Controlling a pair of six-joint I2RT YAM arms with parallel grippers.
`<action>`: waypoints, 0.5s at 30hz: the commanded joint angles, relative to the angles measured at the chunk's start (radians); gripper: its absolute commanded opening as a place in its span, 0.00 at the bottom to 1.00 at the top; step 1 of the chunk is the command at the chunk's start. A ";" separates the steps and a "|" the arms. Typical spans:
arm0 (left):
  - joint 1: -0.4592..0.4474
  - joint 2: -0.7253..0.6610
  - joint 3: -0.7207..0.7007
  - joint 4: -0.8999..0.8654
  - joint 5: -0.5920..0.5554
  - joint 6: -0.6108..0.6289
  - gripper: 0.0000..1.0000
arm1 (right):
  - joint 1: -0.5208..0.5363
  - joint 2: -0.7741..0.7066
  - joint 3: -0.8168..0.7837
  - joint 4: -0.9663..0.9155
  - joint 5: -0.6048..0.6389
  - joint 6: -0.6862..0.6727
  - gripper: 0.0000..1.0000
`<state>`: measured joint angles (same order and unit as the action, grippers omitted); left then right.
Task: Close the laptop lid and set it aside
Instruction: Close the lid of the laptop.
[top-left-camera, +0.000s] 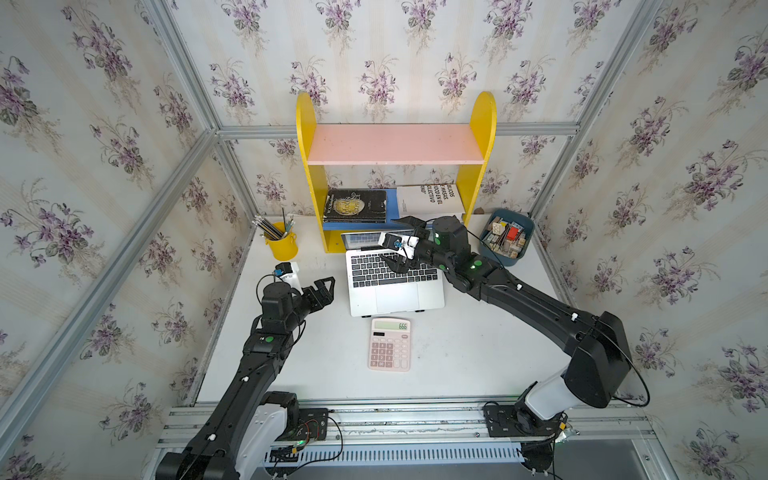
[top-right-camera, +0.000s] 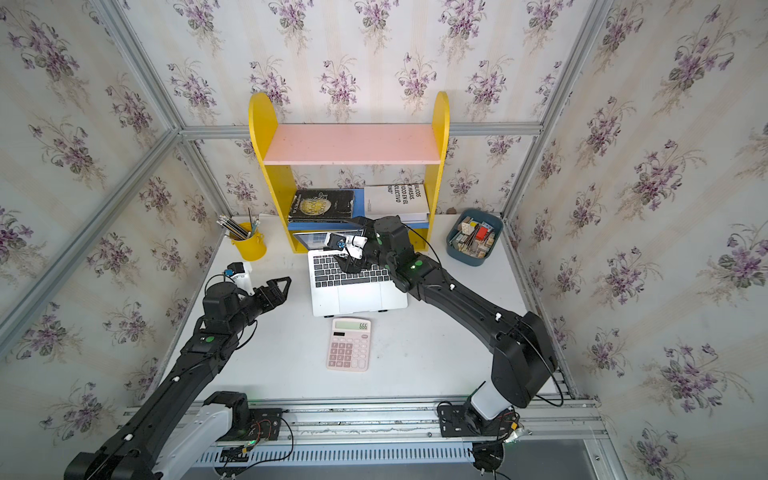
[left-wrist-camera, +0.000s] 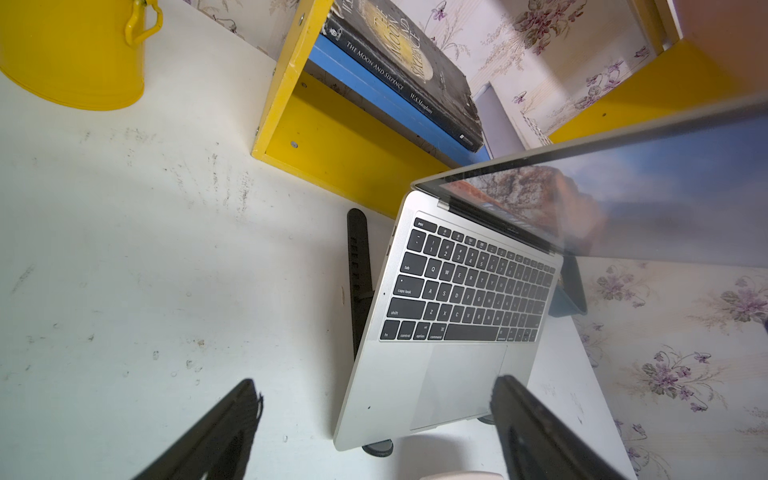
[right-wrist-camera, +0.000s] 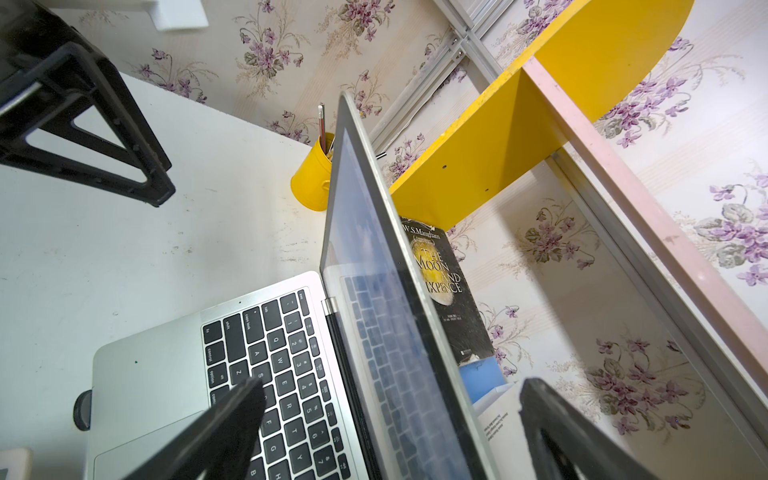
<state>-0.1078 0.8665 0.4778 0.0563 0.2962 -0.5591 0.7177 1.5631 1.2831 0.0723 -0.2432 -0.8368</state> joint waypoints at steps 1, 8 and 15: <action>0.000 0.000 0.001 0.043 0.013 -0.002 0.90 | 0.002 0.005 -0.044 -0.174 -0.009 0.093 1.00; 0.000 0.014 0.004 0.050 0.017 -0.004 0.90 | 0.006 -0.008 -0.089 -0.143 -0.008 0.108 1.00; 0.000 0.011 0.008 0.047 0.020 -0.005 0.90 | 0.015 -0.025 -0.137 -0.120 0.000 0.121 1.00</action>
<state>-0.1078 0.8783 0.4778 0.0772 0.3073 -0.5625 0.7288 1.5234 1.1736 0.1612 -0.2420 -0.8154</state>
